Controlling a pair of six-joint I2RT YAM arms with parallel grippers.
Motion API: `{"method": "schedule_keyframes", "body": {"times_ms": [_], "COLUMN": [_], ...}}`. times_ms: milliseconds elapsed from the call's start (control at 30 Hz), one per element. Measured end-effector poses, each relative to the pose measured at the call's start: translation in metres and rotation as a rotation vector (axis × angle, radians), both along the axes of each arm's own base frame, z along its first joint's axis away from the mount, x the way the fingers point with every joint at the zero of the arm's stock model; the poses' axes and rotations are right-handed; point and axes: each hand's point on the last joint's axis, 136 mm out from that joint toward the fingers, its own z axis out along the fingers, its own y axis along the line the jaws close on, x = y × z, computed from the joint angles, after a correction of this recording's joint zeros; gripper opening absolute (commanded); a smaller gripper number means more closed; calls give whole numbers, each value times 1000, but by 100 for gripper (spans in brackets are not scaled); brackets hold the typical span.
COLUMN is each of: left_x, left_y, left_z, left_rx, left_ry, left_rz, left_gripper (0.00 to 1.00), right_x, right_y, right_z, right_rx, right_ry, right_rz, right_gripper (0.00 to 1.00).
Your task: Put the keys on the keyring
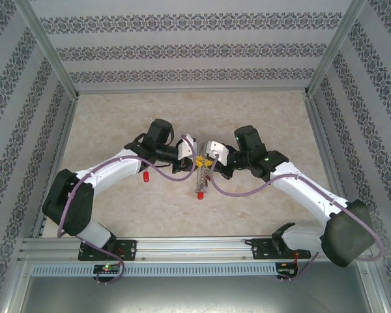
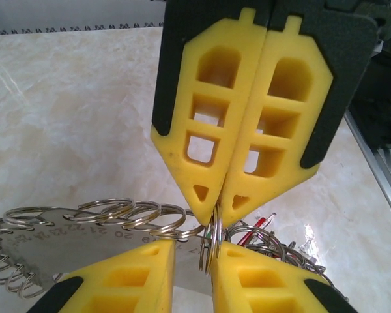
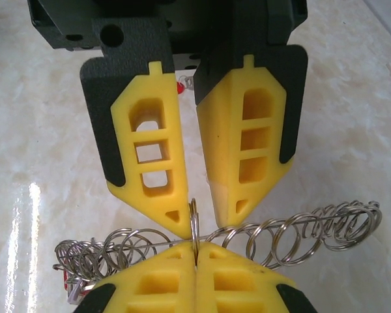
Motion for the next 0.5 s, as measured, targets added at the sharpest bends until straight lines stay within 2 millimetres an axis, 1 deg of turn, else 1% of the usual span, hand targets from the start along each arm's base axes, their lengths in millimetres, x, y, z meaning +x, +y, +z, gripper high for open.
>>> {"method": "schedule_keyframes", "body": {"times_ms": [300,500], "left_x": [2,1], "left_y": [0,0], "left_z": [3,12], "left_rx": [9,-20], "left_ry": [-24,-58], "left_rz": [10,21], "left_gripper": [23,23], "right_x": [2,2], "right_y": [-1,-1], "right_z": [-1,-1], "right_rx": [-18,-14], "right_ry": [4,12], "right_rz": [-12,-19], "right_gripper": [0,0]}}
